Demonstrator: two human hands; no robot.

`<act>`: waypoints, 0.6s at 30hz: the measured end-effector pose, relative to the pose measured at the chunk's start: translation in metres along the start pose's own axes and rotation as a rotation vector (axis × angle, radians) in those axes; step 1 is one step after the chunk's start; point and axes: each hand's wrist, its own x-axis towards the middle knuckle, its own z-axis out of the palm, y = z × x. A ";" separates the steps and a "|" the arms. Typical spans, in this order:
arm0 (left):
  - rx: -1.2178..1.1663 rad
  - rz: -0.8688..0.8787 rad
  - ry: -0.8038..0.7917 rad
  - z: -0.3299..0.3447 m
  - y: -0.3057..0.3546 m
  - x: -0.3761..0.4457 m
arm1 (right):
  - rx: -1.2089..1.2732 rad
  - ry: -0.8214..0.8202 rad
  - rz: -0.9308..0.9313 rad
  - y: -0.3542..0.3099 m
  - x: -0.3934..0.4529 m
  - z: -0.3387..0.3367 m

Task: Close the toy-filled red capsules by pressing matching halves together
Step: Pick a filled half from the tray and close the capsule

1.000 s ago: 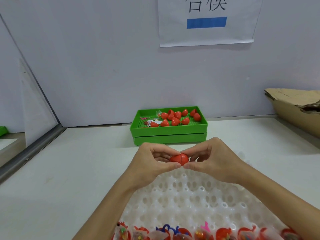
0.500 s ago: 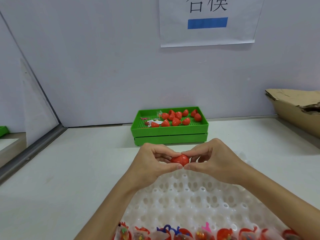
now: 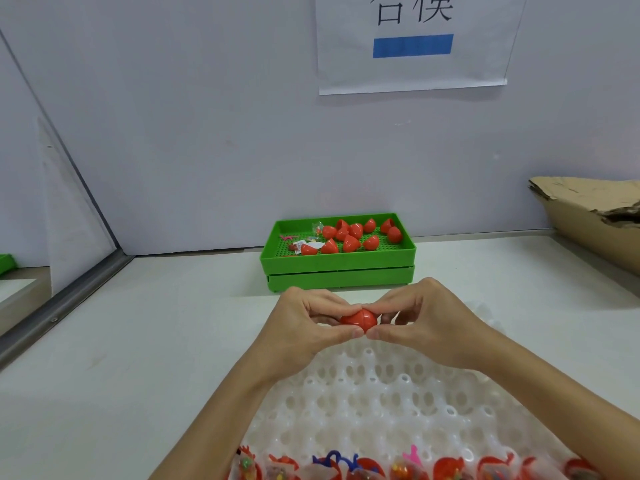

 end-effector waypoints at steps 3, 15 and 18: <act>0.025 -0.001 -0.005 0.000 0.001 0.000 | 0.024 0.001 0.010 0.000 0.000 0.000; 0.107 -0.008 -0.056 0.003 0.007 -0.001 | 0.075 0.038 0.084 -0.002 0.002 0.002; 0.101 -0.016 -0.060 0.003 0.007 -0.002 | 0.058 0.057 0.072 -0.003 0.002 0.002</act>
